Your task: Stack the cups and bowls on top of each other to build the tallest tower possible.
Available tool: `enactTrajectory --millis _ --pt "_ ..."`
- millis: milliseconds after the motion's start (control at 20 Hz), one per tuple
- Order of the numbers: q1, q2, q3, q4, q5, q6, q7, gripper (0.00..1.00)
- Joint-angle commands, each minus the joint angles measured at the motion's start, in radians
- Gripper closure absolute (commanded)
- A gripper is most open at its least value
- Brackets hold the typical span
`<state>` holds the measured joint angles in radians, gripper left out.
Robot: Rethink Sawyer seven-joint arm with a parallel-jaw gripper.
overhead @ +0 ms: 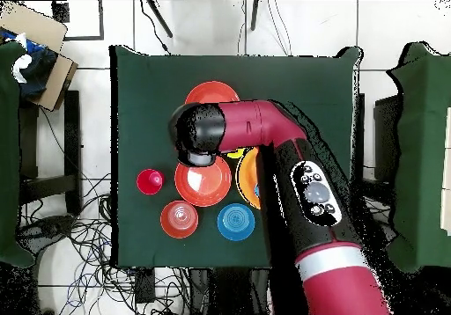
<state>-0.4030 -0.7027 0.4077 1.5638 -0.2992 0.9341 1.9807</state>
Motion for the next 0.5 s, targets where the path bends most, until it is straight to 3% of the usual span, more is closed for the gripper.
enactTrajectory --millis 50,500 --pt "0.024 0.113 -0.051 -0.067 -0.087 -0.129 0.051 0.00" --pt "0.030 0.169 -0.061 -0.089 -0.082 -0.161 0.036 0.00"
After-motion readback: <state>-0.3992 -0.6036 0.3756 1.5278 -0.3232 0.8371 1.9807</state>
